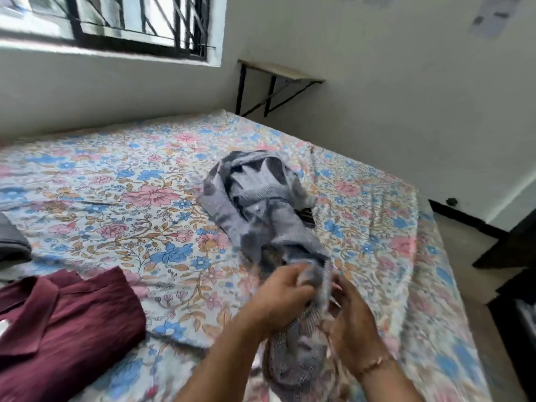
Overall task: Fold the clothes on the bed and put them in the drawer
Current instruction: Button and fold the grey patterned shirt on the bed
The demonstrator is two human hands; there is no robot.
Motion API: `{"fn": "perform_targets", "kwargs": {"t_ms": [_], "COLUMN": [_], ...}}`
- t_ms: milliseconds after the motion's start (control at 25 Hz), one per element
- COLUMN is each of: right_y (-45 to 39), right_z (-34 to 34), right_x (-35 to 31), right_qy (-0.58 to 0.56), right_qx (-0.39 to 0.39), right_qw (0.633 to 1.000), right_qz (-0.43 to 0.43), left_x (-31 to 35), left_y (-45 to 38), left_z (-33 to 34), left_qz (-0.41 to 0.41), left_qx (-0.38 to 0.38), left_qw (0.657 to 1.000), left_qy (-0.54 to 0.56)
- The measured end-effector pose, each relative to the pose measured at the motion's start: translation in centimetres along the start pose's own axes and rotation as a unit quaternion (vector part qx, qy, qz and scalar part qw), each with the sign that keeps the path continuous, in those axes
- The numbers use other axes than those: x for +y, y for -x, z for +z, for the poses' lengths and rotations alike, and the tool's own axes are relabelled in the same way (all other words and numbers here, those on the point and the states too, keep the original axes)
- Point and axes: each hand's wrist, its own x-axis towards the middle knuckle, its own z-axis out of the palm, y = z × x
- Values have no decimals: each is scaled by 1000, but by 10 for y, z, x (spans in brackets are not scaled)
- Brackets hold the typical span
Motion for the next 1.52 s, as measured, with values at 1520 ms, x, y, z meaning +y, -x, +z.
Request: {"fn": "perform_targets", "kwargs": {"t_ms": [1520], "right_y": [126], "right_z": [46], "right_x": [-91], "right_qy": [522], "right_qx": [-225], "right_qw": [760], "right_qz": [-314], "left_x": [102], "left_y": [150], "left_z": [-19], "left_qz": [174], "left_qx": [-87], "left_qw": [975], "left_qy": [-107]}}
